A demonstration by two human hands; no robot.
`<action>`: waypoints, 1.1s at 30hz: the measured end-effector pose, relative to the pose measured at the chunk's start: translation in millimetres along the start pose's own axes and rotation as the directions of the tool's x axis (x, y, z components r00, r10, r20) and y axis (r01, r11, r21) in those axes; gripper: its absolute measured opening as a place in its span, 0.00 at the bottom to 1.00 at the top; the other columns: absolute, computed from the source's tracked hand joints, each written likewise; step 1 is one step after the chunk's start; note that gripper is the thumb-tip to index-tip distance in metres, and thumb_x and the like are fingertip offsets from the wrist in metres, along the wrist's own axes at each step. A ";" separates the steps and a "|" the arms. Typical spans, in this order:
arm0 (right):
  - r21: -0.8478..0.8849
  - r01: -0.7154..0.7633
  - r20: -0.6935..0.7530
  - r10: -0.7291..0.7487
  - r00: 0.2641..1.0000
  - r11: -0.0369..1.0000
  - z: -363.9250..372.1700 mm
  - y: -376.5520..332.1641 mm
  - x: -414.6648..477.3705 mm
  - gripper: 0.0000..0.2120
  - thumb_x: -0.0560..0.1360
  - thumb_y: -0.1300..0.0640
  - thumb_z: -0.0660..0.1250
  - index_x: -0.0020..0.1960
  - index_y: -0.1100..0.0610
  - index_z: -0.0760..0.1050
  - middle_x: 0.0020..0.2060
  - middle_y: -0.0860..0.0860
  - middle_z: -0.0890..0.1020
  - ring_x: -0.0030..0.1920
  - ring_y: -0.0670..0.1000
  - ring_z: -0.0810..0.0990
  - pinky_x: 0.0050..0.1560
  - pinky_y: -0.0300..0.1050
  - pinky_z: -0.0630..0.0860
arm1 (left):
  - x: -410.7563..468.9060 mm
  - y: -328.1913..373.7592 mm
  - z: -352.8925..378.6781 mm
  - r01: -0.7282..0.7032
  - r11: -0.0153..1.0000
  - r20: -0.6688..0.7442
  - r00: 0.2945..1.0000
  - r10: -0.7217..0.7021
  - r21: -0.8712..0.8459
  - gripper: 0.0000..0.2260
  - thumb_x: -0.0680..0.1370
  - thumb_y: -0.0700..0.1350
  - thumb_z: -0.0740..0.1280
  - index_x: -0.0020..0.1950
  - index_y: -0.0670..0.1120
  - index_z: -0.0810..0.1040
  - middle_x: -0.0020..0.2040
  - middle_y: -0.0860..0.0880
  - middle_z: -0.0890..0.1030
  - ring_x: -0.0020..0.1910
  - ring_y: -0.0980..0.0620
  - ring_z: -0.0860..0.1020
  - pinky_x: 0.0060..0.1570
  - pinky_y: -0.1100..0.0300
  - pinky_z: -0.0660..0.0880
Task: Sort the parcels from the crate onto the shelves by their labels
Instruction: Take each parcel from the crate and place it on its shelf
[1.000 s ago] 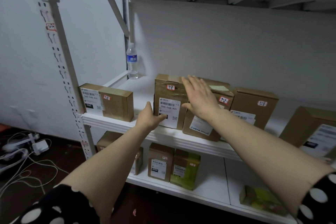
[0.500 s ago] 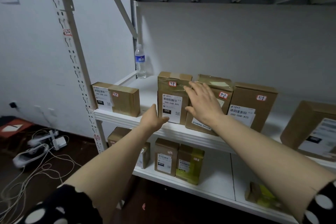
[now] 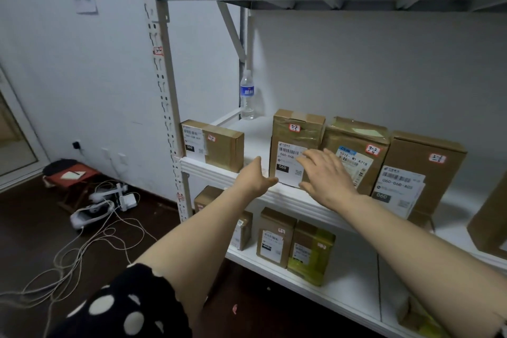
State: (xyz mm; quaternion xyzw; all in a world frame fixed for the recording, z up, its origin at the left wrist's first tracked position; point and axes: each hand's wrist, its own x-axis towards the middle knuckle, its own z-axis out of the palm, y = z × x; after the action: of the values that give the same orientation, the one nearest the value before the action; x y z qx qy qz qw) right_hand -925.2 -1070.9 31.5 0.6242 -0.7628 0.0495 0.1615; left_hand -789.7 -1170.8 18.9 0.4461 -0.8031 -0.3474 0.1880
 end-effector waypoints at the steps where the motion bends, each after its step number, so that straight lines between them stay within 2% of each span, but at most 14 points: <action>1: -0.003 0.004 0.009 -0.004 1.000 1.000 0.5 -1.9 0.3 0.30 0.77 0.49 0.63 0.75 0.54 0.56 0.75 0.51 0.59 0.75 0.52 0.54 0.75 0.47 0.41 | -1.4 -1.4 -0.7 0.003 1.000 -0.002 1.000 -0.003 0.000 0.36 0.76 0.49 0.68 0.77 0.42 0.52 0.75 0.43 0.63 0.72 0.45 0.65 0.69 0.50 0.66; 11: 0.092 0.016 0.083 -0.024 0.996 0.996 13.7 -13.6 -17.2 0.29 0.78 0.48 0.63 0.75 0.54 0.58 0.74 0.51 0.60 0.74 0.51 0.57 0.75 0.48 0.43 | -19.2 -12.6 6.6 0.027 0.999 0.014 1.000 -0.028 0.036 0.32 0.77 0.48 0.68 0.76 0.42 0.57 0.73 0.42 0.67 0.70 0.45 0.67 0.67 0.50 0.67; 16: 0.133 -0.076 0.126 0.059 0.990 0.988 24.0 -13.3 -45.4 0.27 0.79 0.49 0.61 0.74 0.53 0.59 0.74 0.51 0.62 0.74 0.52 0.58 0.75 0.49 0.45 | -24.8 -16.7 26.4 0.016 0.998 0.112 0.994 -0.023 0.060 0.34 0.76 0.48 0.68 0.77 0.44 0.55 0.72 0.42 0.67 0.70 0.44 0.67 0.68 0.48 0.67; 20: 0.096 -0.200 0.208 0.177 0.962 0.975 30.0 -11.9 -79.5 0.27 0.79 0.46 0.60 0.74 0.53 0.59 0.74 0.51 0.61 0.74 0.52 0.57 0.75 0.48 0.43 | -28.1 -16.5 43.1 -0.045 0.998 0.207 0.978 0.036 0.042 0.32 0.77 0.45 0.68 0.77 0.46 0.56 0.71 0.42 0.68 0.69 0.44 0.69 0.67 0.48 0.69; 25: 0.073 -0.475 0.290 0.437 0.851 0.877 31.0 -21.5 -131.3 0.27 0.79 0.44 0.58 0.74 0.53 0.58 0.73 0.50 0.63 0.73 0.51 0.59 0.74 0.48 0.47 | -33.6 -14.5 65.0 -0.197 0.980 0.393 0.903 0.172 0.024 0.32 0.76 0.47 0.68 0.76 0.47 0.57 0.69 0.43 0.71 0.67 0.44 0.71 0.65 0.48 0.70; 29: 0.027 -0.669 0.356 0.618 0.701 0.743 42.8 -54.5 -190.7 0.27 0.79 0.43 0.57 0.74 0.52 0.59 0.72 0.51 0.65 0.72 0.52 0.62 0.74 0.49 0.48 | -60.5 -28.6 87.4 -0.358 0.931 0.559 0.788 0.259 0.073 0.28 0.75 0.48 0.69 0.73 0.44 0.64 0.68 0.44 0.73 0.66 0.45 0.72 0.63 0.56 0.69; 33: -0.013 -0.796 0.402 0.732 0.550 0.605 43.8 -99.9 -267.2 0.27 0.79 0.43 0.57 0.74 0.52 0.60 0.70 0.50 0.68 0.70 0.51 0.65 0.75 0.50 0.49 | -112.1 -36.3 118.4 -0.459 0.886 0.718 0.638 0.278 0.065 0.33 0.76 0.50 0.69 0.76 0.44 0.58 0.73 0.43 0.67 0.69 0.45 0.68 0.67 0.54 0.67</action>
State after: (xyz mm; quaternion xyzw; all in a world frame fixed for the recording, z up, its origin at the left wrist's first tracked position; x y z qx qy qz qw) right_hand -791.5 -854.5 -104.8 0.2375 -0.9664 0.0626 -0.0758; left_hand -781.3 -1042.7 -87.9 0.1284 -0.9242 -0.3415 -0.1131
